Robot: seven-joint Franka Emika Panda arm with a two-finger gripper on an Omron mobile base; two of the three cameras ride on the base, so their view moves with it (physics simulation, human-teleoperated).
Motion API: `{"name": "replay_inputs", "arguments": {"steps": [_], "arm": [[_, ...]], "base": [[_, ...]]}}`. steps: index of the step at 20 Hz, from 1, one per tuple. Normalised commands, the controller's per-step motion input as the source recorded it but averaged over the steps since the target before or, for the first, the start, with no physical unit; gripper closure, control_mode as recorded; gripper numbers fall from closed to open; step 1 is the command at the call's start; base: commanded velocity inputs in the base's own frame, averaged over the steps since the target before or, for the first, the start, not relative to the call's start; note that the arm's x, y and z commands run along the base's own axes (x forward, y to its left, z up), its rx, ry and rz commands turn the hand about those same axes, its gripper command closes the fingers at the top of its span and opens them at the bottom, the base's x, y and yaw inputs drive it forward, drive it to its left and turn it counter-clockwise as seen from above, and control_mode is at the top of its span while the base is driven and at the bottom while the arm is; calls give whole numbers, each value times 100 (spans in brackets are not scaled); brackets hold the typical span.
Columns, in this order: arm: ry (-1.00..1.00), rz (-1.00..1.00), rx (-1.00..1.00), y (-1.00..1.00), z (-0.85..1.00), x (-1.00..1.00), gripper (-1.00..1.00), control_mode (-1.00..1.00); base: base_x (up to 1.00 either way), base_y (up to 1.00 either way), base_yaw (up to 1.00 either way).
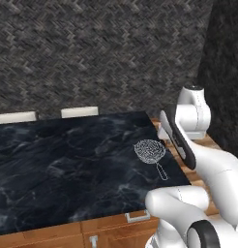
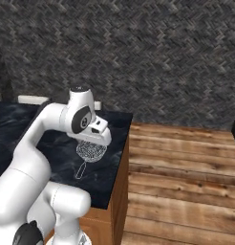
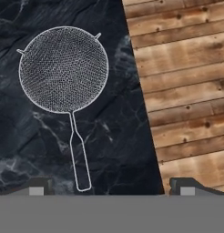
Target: Pick the strainer and bowl and place them in the sink. Then turn on the water.
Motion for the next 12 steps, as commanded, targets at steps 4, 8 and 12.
{"name": "replay_inputs", "arguments": {"steps": [4, 8, 12], "arm": [[0, 0, 0, 31, -42, 4, -100, -100], [2, 0, 0, 27, -38, 14, -100, -100], [1, 2, 1, 10, -40, 9, -100, -100]], "base": [[0, 0, 0], [0, 0, 0], [0, 0, 0]]}}
